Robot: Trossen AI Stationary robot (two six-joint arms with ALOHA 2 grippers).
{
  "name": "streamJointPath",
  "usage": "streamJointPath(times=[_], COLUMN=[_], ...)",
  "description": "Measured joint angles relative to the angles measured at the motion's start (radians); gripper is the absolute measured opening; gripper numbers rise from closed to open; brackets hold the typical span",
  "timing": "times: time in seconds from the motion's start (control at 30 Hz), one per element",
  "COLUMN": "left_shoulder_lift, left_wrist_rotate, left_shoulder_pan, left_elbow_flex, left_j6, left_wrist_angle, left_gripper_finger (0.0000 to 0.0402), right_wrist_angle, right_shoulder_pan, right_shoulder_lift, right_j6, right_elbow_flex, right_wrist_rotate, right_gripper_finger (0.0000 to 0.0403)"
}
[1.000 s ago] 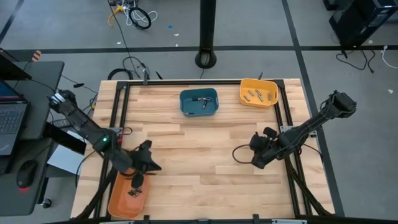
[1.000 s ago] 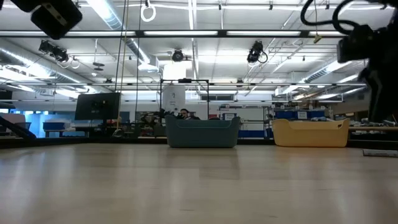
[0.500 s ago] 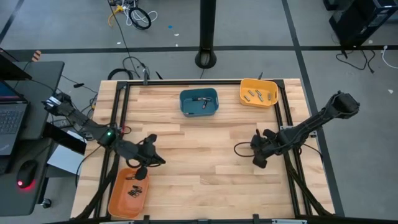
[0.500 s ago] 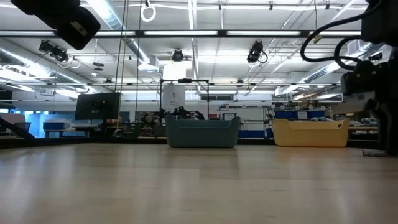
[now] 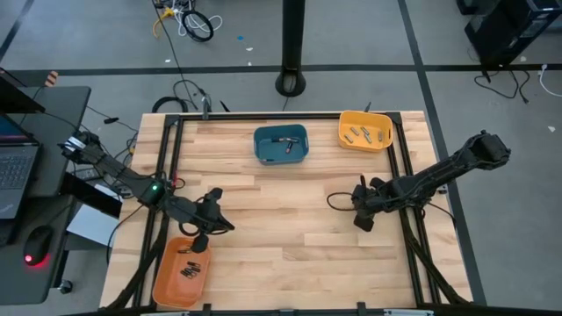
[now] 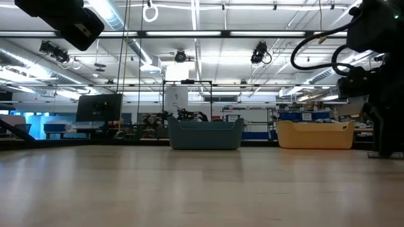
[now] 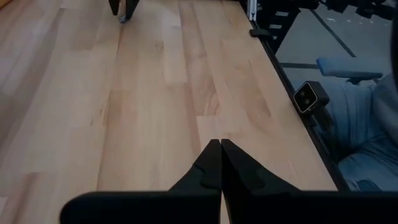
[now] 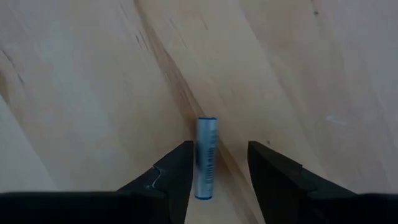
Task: Sort batteries
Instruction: Put the white battery into the yellow bin
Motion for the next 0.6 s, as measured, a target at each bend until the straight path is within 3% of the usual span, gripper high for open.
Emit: streamJointPath(times=[0.6], left_shoulder_lift=[0.001], left_wrist_rotate=[-0.004], left_shoulder_pan=[0.0], left_elbow_flex=[0.0], left_j6=[0.03], left_wrist_angle=[-0.002], left_gripper_finger=[0.0005], right_wrist_angle=[0.031], right_shoulder_pan=[-0.063], right_shoulder_lift=[0.059], right_j6=[-0.069], right_elbow_flex=[-0.015], right_wrist_rotate=[-0.078], right_gripper_finger=[0.0109])
